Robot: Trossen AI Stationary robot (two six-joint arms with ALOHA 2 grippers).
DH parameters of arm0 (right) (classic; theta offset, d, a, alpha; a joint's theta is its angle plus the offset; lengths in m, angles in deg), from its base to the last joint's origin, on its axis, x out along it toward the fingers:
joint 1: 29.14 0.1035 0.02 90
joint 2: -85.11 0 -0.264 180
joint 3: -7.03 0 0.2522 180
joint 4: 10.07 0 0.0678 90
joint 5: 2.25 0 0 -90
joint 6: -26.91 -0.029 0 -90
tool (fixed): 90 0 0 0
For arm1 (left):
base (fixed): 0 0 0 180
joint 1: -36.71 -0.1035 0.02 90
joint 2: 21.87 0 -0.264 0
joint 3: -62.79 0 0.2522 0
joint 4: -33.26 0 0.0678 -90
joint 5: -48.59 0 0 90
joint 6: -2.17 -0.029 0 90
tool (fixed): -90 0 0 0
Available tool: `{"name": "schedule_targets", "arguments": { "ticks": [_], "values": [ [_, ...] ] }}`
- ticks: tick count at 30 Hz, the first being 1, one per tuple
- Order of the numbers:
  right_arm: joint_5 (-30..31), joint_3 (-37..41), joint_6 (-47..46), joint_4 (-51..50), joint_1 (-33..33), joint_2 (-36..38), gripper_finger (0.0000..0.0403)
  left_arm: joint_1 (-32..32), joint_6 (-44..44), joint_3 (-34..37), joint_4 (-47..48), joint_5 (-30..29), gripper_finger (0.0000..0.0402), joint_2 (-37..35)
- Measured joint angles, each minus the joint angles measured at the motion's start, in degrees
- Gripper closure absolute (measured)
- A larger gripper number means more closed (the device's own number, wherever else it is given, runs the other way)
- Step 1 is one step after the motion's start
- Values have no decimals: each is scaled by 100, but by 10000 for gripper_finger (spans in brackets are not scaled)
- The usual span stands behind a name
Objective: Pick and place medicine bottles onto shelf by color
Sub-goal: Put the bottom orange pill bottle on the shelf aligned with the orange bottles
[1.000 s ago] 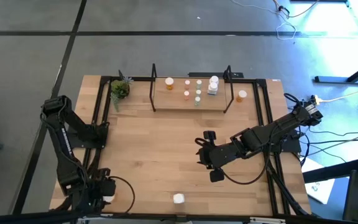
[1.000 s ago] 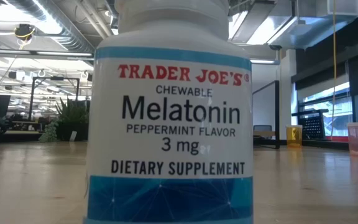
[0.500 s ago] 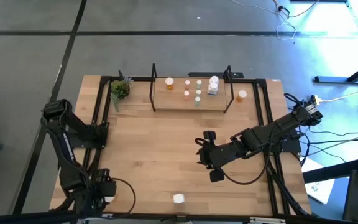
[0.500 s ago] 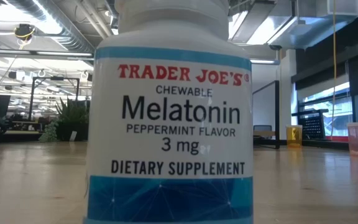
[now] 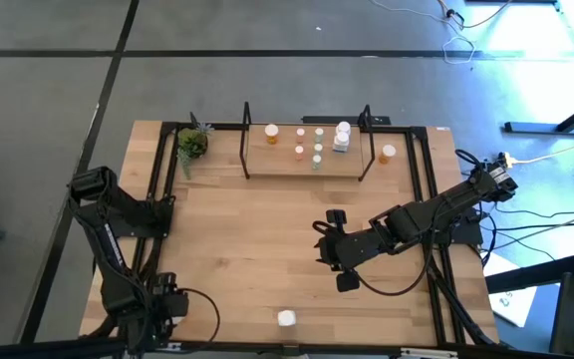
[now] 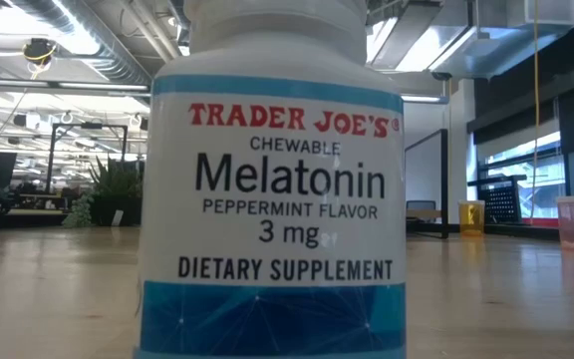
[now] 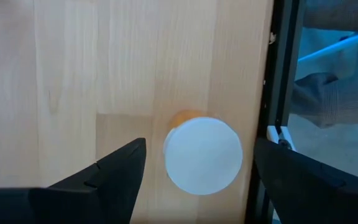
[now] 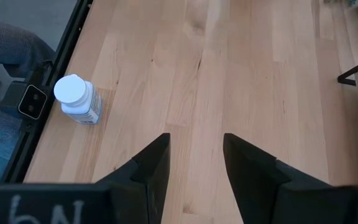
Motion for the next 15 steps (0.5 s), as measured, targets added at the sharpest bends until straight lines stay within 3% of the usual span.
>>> {"name": "schedule_targets", "arguments": {
  "ticks": [15],
  "values": [
    [2, 0, 0, 1, 0, 0, 251, 0, 118, 0, -192, -2, 110, 0]
  ]
}}
